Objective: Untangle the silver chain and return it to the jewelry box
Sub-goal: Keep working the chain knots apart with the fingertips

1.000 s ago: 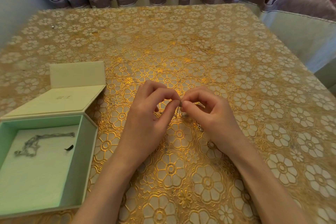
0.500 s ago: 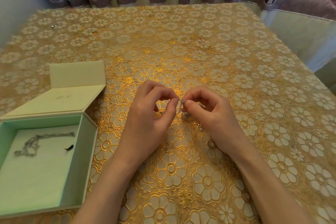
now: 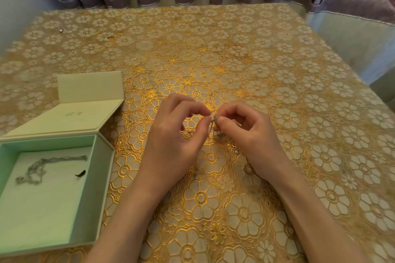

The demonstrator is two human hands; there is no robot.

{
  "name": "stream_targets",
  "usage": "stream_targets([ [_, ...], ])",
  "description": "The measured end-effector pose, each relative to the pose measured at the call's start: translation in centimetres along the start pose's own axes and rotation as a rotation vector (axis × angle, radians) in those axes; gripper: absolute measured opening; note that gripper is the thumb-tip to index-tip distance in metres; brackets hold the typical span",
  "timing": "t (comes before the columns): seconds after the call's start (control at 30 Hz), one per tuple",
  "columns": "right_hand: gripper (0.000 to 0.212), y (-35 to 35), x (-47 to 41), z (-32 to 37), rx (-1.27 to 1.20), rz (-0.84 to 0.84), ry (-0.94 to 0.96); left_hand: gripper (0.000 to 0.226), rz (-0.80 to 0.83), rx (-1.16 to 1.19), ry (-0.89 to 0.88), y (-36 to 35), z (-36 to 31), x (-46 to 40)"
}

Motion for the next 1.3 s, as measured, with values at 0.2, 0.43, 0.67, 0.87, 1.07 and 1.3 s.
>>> stream_targets([
  [0.2,0.005,0.0,0.1,0.0,-0.001,0.01,0.003,0.014,0.022,-0.063,-0.016,-0.4,0.2,0.1],
  [0.43,0.004,0.2,0.0,0.1,-0.004,-0.013,0.0,0.012,0.033,-0.071,-0.006,-0.5,0.3,0.1],
  [0.67,0.004,0.8,-0.1,-0.1,-0.049,-0.065,-0.009,0.005,-0.012,0.099,0.128,0.1,0.8,-0.1],
  [0.87,0.004,0.6,-0.1,-0.1,-0.02,-0.041,-0.015,0.011,-0.018,0.561,0.364,-0.5,2.0,0.1],
  [1.07,0.017,0.4,-0.2,-0.2,-0.037,-0.021,-0.03,0.013,-0.015,0.767,0.49,-1.6,3.0,0.5],
  [1.3,0.005,0.4,-0.2,-0.2,-0.028,-0.017,-0.028,0.008,0.157,0.856,0.424,-2.8,2.0,0.6],
])
Point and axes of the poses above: each hand's wrist, its own x-axis away from the middle knuckle, its own y-axis out of the back of the hand, z = x × y, the point moved 10 cm from there along -x, towards the middle knuckle, and after that the axes turned 9 degrees about -x, right-handed, at the moved point
